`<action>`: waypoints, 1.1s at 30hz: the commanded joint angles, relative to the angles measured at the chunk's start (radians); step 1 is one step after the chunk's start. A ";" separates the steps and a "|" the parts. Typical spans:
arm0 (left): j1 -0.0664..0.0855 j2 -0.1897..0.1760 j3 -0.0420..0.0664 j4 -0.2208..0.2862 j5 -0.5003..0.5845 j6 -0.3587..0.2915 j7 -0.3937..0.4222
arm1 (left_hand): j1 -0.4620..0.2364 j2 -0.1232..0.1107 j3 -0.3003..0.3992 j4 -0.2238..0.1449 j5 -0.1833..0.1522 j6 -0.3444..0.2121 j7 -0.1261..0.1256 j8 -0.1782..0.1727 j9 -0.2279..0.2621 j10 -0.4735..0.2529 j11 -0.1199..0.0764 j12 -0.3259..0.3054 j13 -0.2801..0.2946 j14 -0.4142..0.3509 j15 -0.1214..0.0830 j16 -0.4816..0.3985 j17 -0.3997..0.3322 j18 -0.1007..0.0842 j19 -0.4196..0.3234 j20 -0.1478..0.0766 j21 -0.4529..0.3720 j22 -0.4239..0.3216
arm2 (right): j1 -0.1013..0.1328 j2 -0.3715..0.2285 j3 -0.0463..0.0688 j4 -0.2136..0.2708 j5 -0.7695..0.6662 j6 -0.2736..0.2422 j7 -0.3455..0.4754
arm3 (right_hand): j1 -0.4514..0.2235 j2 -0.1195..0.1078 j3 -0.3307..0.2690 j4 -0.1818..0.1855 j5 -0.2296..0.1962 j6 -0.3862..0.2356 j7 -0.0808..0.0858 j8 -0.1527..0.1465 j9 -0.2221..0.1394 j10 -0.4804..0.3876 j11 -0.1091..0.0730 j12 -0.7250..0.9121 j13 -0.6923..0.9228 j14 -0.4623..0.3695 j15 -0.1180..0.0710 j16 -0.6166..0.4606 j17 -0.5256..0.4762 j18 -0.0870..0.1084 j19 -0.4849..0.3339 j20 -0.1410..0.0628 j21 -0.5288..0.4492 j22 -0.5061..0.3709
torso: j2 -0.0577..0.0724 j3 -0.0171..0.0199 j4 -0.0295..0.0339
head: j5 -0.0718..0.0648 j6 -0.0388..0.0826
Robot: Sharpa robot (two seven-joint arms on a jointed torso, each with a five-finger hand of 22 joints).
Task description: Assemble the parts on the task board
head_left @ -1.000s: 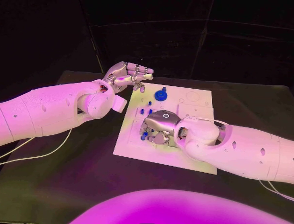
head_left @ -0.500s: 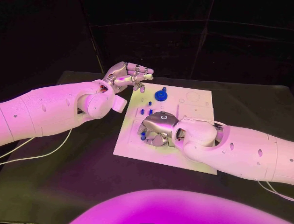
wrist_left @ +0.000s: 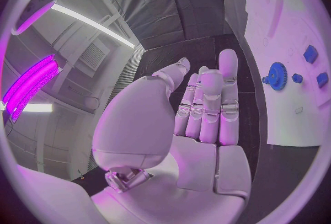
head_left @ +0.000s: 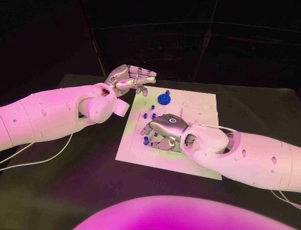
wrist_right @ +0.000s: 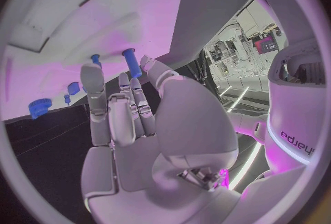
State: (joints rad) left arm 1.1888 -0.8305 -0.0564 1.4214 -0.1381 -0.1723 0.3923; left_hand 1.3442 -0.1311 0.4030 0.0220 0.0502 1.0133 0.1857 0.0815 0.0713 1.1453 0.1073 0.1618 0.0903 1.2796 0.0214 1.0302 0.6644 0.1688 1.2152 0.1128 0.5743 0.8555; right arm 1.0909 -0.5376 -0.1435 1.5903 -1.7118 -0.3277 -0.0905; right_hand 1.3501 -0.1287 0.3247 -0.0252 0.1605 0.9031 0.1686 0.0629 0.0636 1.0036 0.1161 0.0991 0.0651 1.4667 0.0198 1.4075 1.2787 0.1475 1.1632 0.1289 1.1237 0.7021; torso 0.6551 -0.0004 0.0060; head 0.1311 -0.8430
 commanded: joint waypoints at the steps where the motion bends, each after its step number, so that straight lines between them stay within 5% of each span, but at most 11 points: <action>1: 0.001 -0.001 0.001 0.001 0.004 0.011 0.005 | 0.000 0.012 -0.005 -0.002 -0.003 -0.003 0.001 -0.001 -0.002 -0.008 0.002 0.002 0.001 -0.005 0.000 -0.004 -0.001 0.013 -0.001 0.007 -0.007 -0.001 | 0.001 -0.033 0.001 0.029 0.043 -0.120 0.032 | -0.007 0.001 -0.010 0.001 0.006 -0.011 0.000 -0.002 0.001 -0.010 0.000 0.006 0.002 0.040 0.008 -0.008 -0.005 0.009 -0.009 0.001 -0.008 -0.005 | -0.003 0.0001 -0.0026 | -0.005 0.004; 9: 0.000 -0.001 0.000 -0.004 0.004 0.013 0.004 | 0.000 0.012 -0.005 -0.002 -0.003 -0.003 0.001 -0.001 -0.002 -0.008 0.002 0.002 0.001 -0.005 0.000 -0.004 -0.001 0.013 -0.001 0.007 -0.007 -0.001 | 0.020 -0.160 0.006 0.116 0.210 -0.160 0.042 | -0.020 0.007 -0.054 0.016 0.023 -0.007 0.008 0.004 0.005 0.011 -0.003 0.049 0.008 0.041 0.007 -0.008 -0.007 0.008 -0.004 0.000 -0.009 -0.004 | -0.008 0.0005 -0.0054 | -0.018 0.013; 14: -0.001 -0.002 -0.004 -0.005 0.007 0.014 0.003 | 0.000 0.012 -0.005 -0.002 -0.003 -0.004 0.001 -0.001 -0.002 -0.009 0.002 0.002 0.001 -0.006 0.000 -0.004 -0.001 0.013 -0.001 0.007 -0.007 -0.001 | 0.053 -0.265 0.011 0.168 0.402 -0.161 0.032 | -0.024 0.025 -0.066 0.030 0.032 0.035 0.012 0.019 0.011 0.138 -0.015 0.128 0.034 0.054 -0.001 0.020 0.035 -0.002 0.037 -0.004 0.033 0.065 | -0.012 0.0004 -0.0082 | -0.042 0.022; 20: -0.002 -0.004 -0.012 -0.004 0.025 0.014 0.003 | 0.000 0.012 -0.006 -0.002 -0.003 -0.004 0.001 -0.001 -0.002 -0.009 0.002 0.002 0.001 -0.006 0.000 -0.004 -0.001 0.013 -0.001 0.007 -0.007 -0.001 | 0.075 -0.402 0.012 0.212 0.538 -0.116 -0.049 | -0.072 0.012 -0.131 0.068 0.033 0.111 -0.044 0.081 0.030 0.350 -0.080 0.337 0.185 0.070 -0.055 0.060 0.093 -0.021 0.100 -0.051 0.103 0.176 | -0.019 -0.0034 -0.0105 | -0.089 0.031; 23: -0.002 -0.004 -0.014 -0.003 0.027 0.013 0.003 | 0.000 0.012 -0.006 -0.002 -0.003 -0.004 0.001 -0.001 -0.002 -0.009 0.002 0.002 0.001 -0.006 0.000 -0.004 -0.001 0.013 -0.001 0.007 -0.007 -0.001 | 0.077 -0.449 0.012 0.223 0.558 -0.099 -0.096 | -0.097 0.016 -0.193 0.101 0.070 0.123 -0.070 0.129 0.055 0.370 -0.095 0.710 0.596 0.076 -0.063 0.081 0.124 -0.029 0.122 -0.068 0.128 0.218 | -0.018 -0.0039 -0.0132 | -0.109 0.036; 26: -0.002 -0.004 -0.015 -0.002 0.029 0.013 0.003 | 0.000 0.012 -0.006 -0.002 -0.003 -0.004 0.001 -0.001 -0.002 -0.009 0.002 0.002 0.001 -0.006 0.000 -0.004 -0.001 0.013 -0.001 0.007 -0.007 -0.001 | 0.078 -0.489 0.011 0.235 0.526 -0.096 -0.154 | -0.113 0.043 -0.257 0.143 0.106 0.115 -0.066 0.191 0.098 0.366 -0.098 0.994 0.923 0.081 -0.070 0.102 0.162 -0.035 0.135 -0.070 0.147 0.251 | -0.018 -0.0027 -0.0143 | -0.129 0.039; 33: -0.002 -0.006 -0.016 -0.001 0.030 0.013 0.003 | 0.000 0.012 -0.006 -0.002 -0.003 -0.004 0.001 -0.001 -0.002 -0.009 0.002 0.002 0.001 -0.006 0.000 -0.004 -0.001 0.013 -0.001 0.007 -0.007 -0.001 | 0.062 -0.517 0.005 0.244 0.418 -0.090 -0.279 | -0.148 0.055 -0.353 0.222 0.115 0.069 -0.067 0.253 0.150 0.340 -0.094 1.069 1.031 0.083 -0.069 0.113 0.180 -0.037 0.137 -0.067 0.155 0.266 | -0.019 -0.0038 -0.0164 | -0.143 0.037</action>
State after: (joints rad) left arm 1.1857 -0.8358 -0.0728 1.4181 -0.1191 -0.1690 0.3909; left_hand 1.3442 -0.1311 0.4031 0.0219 0.0502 1.0133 0.1857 0.0815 0.0706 1.1416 0.1109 0.1618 0.0901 1.2796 0.0214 1.0302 0.6646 0.1687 1.2152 0.1128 0.5704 0.8558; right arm 1.1549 -1.0552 -0.1381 1.8299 -1.2389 -0.4342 -0.2701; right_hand 1.2103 -0.0734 -0.0183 0.1908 0.2787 0.9781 0.1017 0.3107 0.2096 1.3497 0.0225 1.1629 1.0915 1.4652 -0.0470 1.5160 1.3079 0.1159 1.2944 0.0593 1.2739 0.9673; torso 0.6365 -0.0031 -0.0088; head -0.0065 -0.8053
